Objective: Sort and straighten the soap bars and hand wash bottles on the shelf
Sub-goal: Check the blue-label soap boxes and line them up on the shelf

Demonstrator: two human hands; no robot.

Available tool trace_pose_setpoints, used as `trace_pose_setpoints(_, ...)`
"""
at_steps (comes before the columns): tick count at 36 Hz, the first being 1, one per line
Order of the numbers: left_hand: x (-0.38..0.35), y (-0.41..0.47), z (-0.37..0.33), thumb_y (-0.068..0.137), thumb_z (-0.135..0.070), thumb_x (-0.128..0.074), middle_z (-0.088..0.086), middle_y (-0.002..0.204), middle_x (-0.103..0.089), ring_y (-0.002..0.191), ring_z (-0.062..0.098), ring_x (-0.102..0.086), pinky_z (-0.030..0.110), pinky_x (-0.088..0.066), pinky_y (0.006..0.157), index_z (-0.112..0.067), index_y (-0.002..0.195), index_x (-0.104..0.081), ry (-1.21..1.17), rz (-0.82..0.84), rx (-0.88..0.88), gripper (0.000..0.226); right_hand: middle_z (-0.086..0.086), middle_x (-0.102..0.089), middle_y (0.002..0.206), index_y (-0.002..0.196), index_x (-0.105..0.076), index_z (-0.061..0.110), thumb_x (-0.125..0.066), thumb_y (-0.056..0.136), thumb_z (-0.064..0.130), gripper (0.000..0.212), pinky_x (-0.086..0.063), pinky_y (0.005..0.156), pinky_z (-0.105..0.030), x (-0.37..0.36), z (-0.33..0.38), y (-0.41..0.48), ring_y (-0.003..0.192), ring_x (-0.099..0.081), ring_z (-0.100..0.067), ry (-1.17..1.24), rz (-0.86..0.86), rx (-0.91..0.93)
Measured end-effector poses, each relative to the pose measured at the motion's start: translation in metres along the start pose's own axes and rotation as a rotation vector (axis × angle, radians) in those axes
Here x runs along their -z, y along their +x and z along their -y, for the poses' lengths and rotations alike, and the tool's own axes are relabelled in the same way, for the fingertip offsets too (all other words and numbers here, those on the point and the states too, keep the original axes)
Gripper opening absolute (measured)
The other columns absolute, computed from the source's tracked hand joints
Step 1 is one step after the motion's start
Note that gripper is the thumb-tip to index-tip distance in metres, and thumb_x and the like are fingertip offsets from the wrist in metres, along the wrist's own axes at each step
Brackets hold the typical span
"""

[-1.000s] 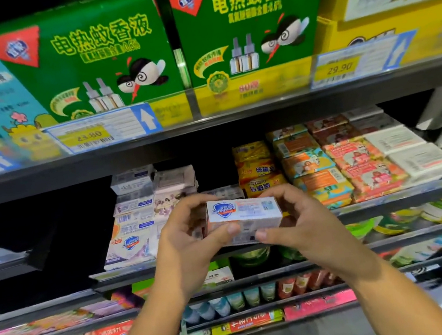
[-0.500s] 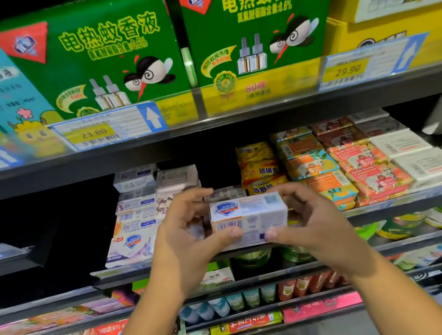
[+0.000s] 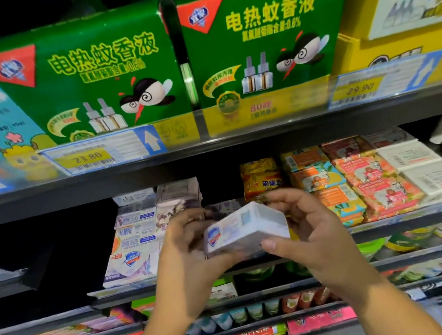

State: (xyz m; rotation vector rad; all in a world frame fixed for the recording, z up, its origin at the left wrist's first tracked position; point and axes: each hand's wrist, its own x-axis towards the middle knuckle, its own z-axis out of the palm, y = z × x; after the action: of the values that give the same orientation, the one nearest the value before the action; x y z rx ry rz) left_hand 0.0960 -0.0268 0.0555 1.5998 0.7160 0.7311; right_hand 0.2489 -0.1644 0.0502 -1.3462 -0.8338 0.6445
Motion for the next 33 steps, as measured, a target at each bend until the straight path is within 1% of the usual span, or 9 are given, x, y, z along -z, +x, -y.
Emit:
trace_pose_setpoints(5,-0.003,0.002,-0.008,0.053,0.011,-0.084,0.0,0.086,-0.074,0.08,0.018,-0.072,0.026,-0.057,0.063,-0.015,0.114,-0.058,-0.38,-0.091,0.088,0.071,0.006,-0.072,0.101,0.108,-0.069,0.041,-0.08,0.073,0.019,0.043,-0.056,0.081,-0.027,0.0,0.003,0.005,0.097,-0.069,-0.015,0.062,0.071,-0.107)
trace_pose_setpoints(8,-0.007,0.004,-0.006,0.062,-0.004,-0.085,0.005,0.081,-0.066,0.08,0.018,-0.067,0.033,-0.054,0.077,-0.015,0.101,-0.062,-0.43,-0.162,0.152,0.046,0.002,-0.074,0.102,0.111,-0.067,0.031,-0.077,0.076,0.033,0.037,-0.05,0.067,-0.03,-0.01,-0.001,0.006,0.085,-0.067,-0.014,0.021,0.088,-0.268)
trace_pose_setpoints(11,0.001,0.007,-0.002,0.075,-0.025,-0.08,0.01,0.089,-0.07,0.071,0.021,-0.064,0.031,-0.048,0.061,-0.015,0.097,-0.064,-0.296,-0.133,0.316,0.029,-0.007,-0.07,0.086,0.105,-0.069,0.015,-0.081,0.077,0.036,0.037,-0.039,0.051,-0.03,-0.02,-0.005,0.008,0.063,-0.059,-0.015,0.077,0.018,-0.454)
trace_pose_setpoints(15,0.018,0.011,0.002,0.093,-0.034,-0.066,0.005,0.064,-0.06,0.047,0.018,-0.054,0.023,-0.024,0.041,-0.019,0.1,-0.065,-0.036,-0.023,0.421,0.017,-0.017,-0.056,0.063,0.091,-0.064,-0.002,-0.071,0.088,0.033,0.036,-0.022,0.039,-0.023,-0.025,-0.009,0.01,0.037,-0.037,-0.014,0.102,0.016,-0.612)
trace_pose_setpoints(20,0.033,0.017,0.006,0.101,-0.029,-0.055,-0.007,0.066,-0.053,0.044,0.011,-0.05,0.037,-0.047,0.052,-0.023,0.101,-0.06,0.124,-0.003,0.312,0.008,-0.002,-0.05,0.044,0.099,-0.065,0.014,-0.068,0.092,0.037,0.024,-0.021,0.037,-0.021,-0.039,-0.008,0.011,0.032,-0.035,-0.012,0.07,0.084,-0.636)
trace_pose_setpoints(23,0.05,0.019,0.01,0.1,-0.036,-0.053,-0.017,0.069,-0.058,0.053,0.013,-0.061,0.048,-0.057,0.057,-0.034,0.11,-0.061,0.238,0.044,0.187,0.013,0.005,-0.066,0.056,0.111,-0.063,0.017,-0.065,0.095,0.029,0.02,-0.033,0.036,-0.02,-0.051,-0.006,0.013,0.035,-0.048,-0.013,0.089,0.091,-0.57)
trace_pose_setpoints(26,0.067,0.018,0.008,0.099,-0.032,-0.056,-0.011,0.069,-0.054,0.066,0.013,-0.06,0.028,-0.055,0.053,-0.039,0.116,-0.062,0.211,0.075,0.106,0.02,0.003,-0.073,0.104,0.121,-0.059,0.02,-0.064,0.096,0.018,0.025,-0.046,0.044,-0.025,-0.066,-0.003,0.017,0.057,-0.066,-0.021,0.069,0.065,-0.519)
trace_pose_setpoints(29,0.082,0.015,0.007,0.097,-0.024,-0.061,0.0,0.079,-0.058,0.072,0.011,-0.06,0.031,-0.06,0.067,-0.032,0.121,-0.064,0.089,0.087,0.117,0.026,-0.012,-0.067,0.123,0.131,-0.054,0.017,-0.064,0.095,0.009,0.038,-0.056,0.055,-0.026,-0.081,-0.005,0.023,0.073,-0.073,-0.029,0.166,0.013,-0.538)
trace_pose_setpoints(33,0.105,0.01,0.01,0.087,-0.028,-0.072,0.005,0.093,-0.069,0.077,0.016,-0.063,0.04,-0.055,0.074,-0.029,0.114,-0.069,-0.004,-0.001,0.074,0.027,-0.013,-0.062,0.128,0.129,-0.056,0.021,-0.064,0.088,0.04,0.046,-0.059,0.065,-0.033,-0.107,-0.002,0.027,0.082,-0.073,-0.035,0.304,0.003,-0.502)
